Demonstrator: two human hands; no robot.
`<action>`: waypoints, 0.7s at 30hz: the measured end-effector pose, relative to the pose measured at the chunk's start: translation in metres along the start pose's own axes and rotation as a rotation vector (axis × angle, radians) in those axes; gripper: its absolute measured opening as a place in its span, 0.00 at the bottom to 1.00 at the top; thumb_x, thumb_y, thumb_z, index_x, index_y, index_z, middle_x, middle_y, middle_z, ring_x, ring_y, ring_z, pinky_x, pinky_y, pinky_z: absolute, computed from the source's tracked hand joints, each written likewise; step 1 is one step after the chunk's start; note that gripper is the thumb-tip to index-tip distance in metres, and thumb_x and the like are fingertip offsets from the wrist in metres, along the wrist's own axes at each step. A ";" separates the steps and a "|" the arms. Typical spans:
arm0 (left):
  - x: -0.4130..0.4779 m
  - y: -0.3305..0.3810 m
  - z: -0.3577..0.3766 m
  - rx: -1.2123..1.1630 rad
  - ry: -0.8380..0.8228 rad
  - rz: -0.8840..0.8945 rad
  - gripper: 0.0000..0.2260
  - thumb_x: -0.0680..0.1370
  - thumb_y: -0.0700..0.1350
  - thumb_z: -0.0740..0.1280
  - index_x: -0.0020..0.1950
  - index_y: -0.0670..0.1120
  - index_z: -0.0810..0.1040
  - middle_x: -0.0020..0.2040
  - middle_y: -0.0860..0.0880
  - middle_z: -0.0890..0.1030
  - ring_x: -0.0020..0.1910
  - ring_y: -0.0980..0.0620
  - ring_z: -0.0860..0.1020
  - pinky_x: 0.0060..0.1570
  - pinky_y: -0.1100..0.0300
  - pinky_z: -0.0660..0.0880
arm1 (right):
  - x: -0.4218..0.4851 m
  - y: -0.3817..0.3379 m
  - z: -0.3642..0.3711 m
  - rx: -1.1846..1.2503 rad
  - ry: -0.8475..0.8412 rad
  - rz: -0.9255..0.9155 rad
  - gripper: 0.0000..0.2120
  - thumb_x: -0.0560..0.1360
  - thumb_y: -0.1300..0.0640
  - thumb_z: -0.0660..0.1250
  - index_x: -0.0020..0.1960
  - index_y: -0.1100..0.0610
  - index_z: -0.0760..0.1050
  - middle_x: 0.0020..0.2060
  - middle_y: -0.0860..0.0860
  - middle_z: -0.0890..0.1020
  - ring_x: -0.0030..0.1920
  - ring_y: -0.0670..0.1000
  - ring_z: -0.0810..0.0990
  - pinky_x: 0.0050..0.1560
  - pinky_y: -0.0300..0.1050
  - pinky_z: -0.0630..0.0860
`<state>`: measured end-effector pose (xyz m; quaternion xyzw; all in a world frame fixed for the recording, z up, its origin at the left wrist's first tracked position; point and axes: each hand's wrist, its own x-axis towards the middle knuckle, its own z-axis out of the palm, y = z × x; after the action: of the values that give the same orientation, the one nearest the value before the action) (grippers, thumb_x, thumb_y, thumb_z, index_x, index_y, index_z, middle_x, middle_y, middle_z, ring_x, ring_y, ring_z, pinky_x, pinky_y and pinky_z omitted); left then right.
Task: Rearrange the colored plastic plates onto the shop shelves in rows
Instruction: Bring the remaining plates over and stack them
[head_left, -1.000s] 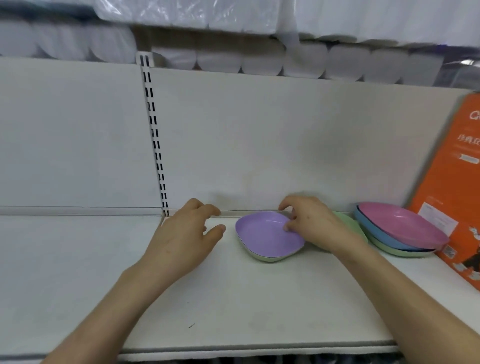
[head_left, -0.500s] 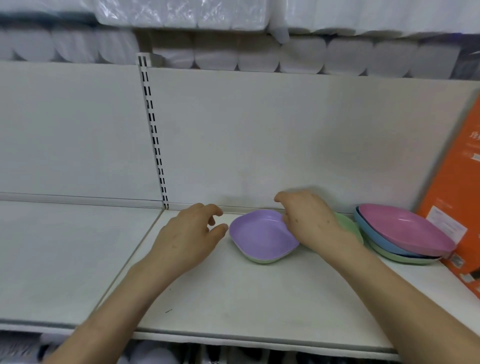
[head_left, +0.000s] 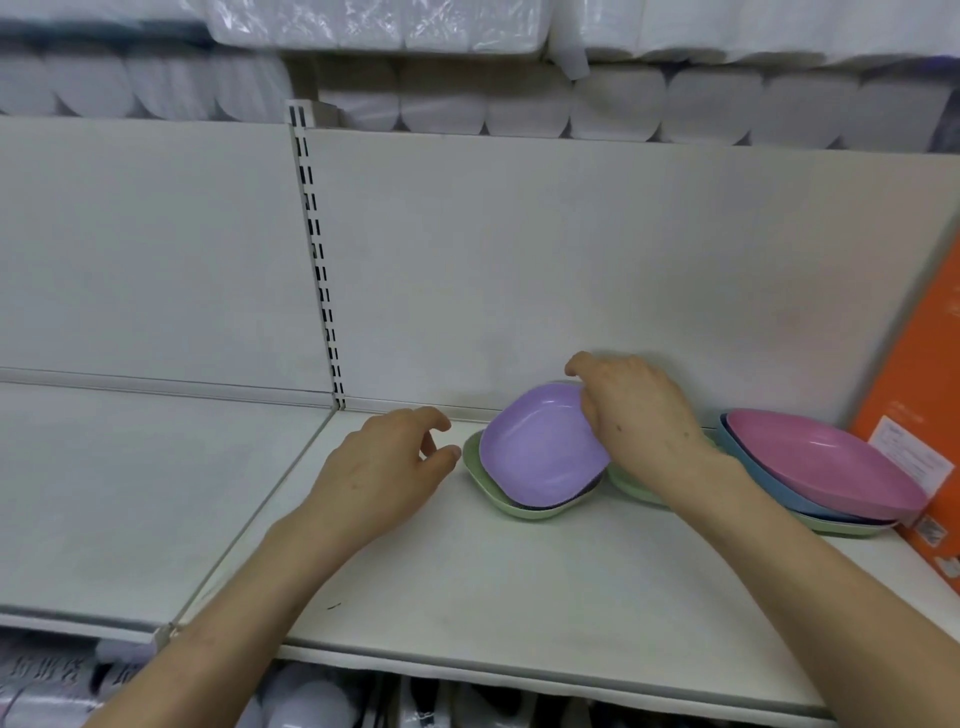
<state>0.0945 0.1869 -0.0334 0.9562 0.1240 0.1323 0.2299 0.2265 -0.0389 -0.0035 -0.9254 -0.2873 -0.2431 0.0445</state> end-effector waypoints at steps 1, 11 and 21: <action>0.001 0.001 0.000 -0.001 -0.005 -0.001 0.15 0.80 0.60 0.64 0.67 0.60 0.76 0.52 0.61 0.79 0.53 0.53 0.80 0.57 0.50 0.78 | -0.001 0.003 0.000 0.028 0.003 0.001 0.20 0.75 0.69 0.59 0.64 0.55 0.74 0.48 0.55 0.81 0.46 0.61 0.79 0.42 0.53 0.77; 0.003 0.030 0.017 -0.033 -0.173 -0.001 0.10 0.79 0.62 0.63 0.58 0.65 0.79 0.44 0.57 0.83 0.48 0.51 0.81 0.48 0.56 0.77 | -0.018 0.059 -0.014 0.382 0.086 0.190 0.17 0.78 0.70 0.59 0.54 0.52 0.80 0.52 0.54 0.75 0.39 0.58 0.81 0.42 0.55 0.83; 0.011 0.050 0.019 0.114 -0.103 -0.058 0.17 0.78 0.46 0.63 0.65 0.56 0.81 0.58 0.51 0.82 0.55 0.46 0.80 0.53 0.55 0.76 | -0.049 0.075 -0.024 0.538 0.018 0.289 0.19 0.78 0.68 0.60 0.60 0.51 0.81 0.57 0.54 0.81 0.46 0.51 0.74 0.45 0.39 0.64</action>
<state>0.1194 0.1391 -0.0241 0.9693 0.1468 0.0689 0.1850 0.2231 -0.1319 -0.0015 -0.9094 -0.2065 -0.1577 0.3247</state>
